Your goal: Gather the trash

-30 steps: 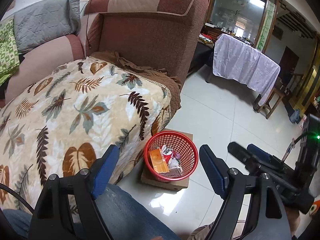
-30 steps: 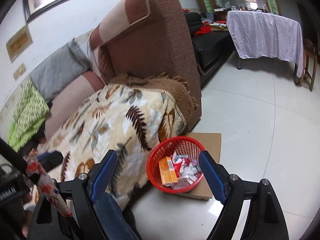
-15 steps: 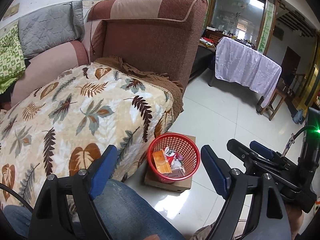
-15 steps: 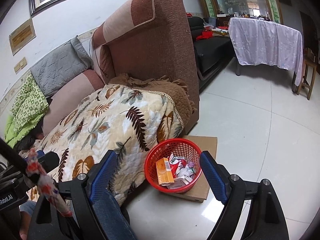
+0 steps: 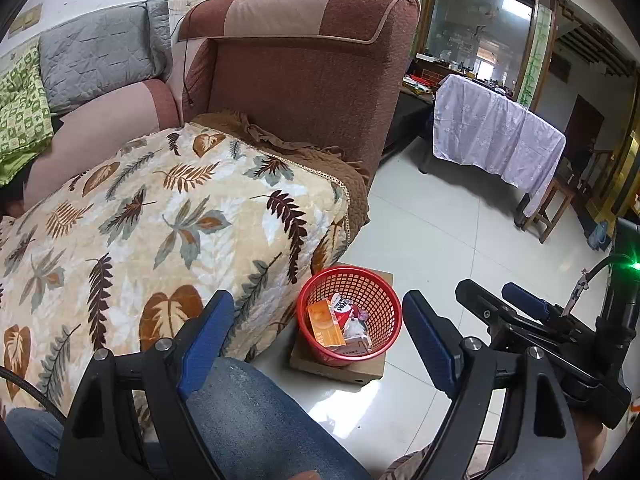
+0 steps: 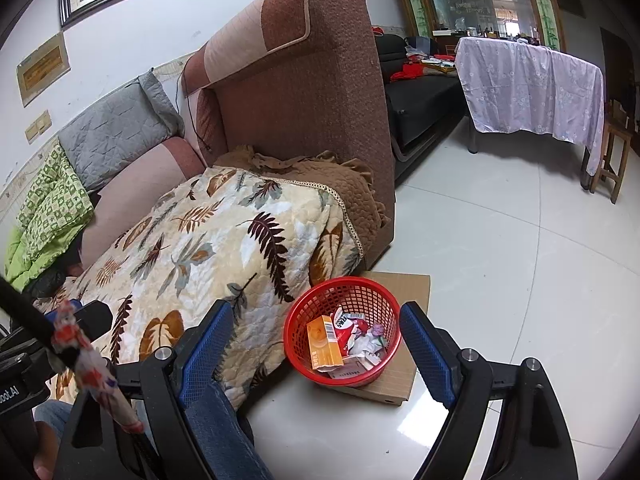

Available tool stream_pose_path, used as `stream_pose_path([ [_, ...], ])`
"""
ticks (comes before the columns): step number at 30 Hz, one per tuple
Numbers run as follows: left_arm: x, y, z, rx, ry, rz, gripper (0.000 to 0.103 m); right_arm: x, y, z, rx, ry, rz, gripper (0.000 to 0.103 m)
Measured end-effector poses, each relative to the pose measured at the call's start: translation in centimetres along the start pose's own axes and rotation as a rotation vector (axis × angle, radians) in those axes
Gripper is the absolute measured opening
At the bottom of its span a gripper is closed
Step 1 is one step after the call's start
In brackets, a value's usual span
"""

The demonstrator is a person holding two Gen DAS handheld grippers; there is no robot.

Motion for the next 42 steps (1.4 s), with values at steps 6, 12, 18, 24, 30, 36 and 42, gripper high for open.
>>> stream_pose_path([
  [6,0.03,0.02,0.09,-0.003,0.000,0.000,0.085,0.18,0.05,0.05,0.002,0.001,-0.001,0.089],
  [12,0.02,0.03,0.09,-0.001,-0.003,-0.001,0.085,0.39,0.30,0.49,0.005,0.004,-0.005,0.089],
  [18,0.00,0.06,0.16,-0.003,0.000,0.002,0.085,0.57,0.43,0.73,0.006,0.004,-0.007,0.089],
  [24,0.02,0.13,0.15,-0.003,-0.002,0.000,0.086,0.54,0.44,0.73,0.007,0.004,-0.008,0.089],
  [30,0.06,0.18,0.26,-0.006,0.000,0.000,0.086,0.68,0.54,0.86,0.008,0.004,-0.010,0.089],
  [36,0.25,0.12,0.50,-0.006,0.000,-0.006,0.086,0.58,0.55,0.83,0.008,0.004,-0.010,0.089],
  [42,0.33,0.36,0.44,-0.002,0.001,-0.009,0.086,0.65,0.58,0.89,0.010,0.004,-0.012,0.089],
])
Point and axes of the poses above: each gripper's, at about its wrist camera, not at the fingertips, and y roughly the way its jaws point, z to its right, x to its underside, the point moved 4 cm from there along y, roughly the way its jaws point, and after that the axes turned 9 degrees about z, right-handed, at the moved point
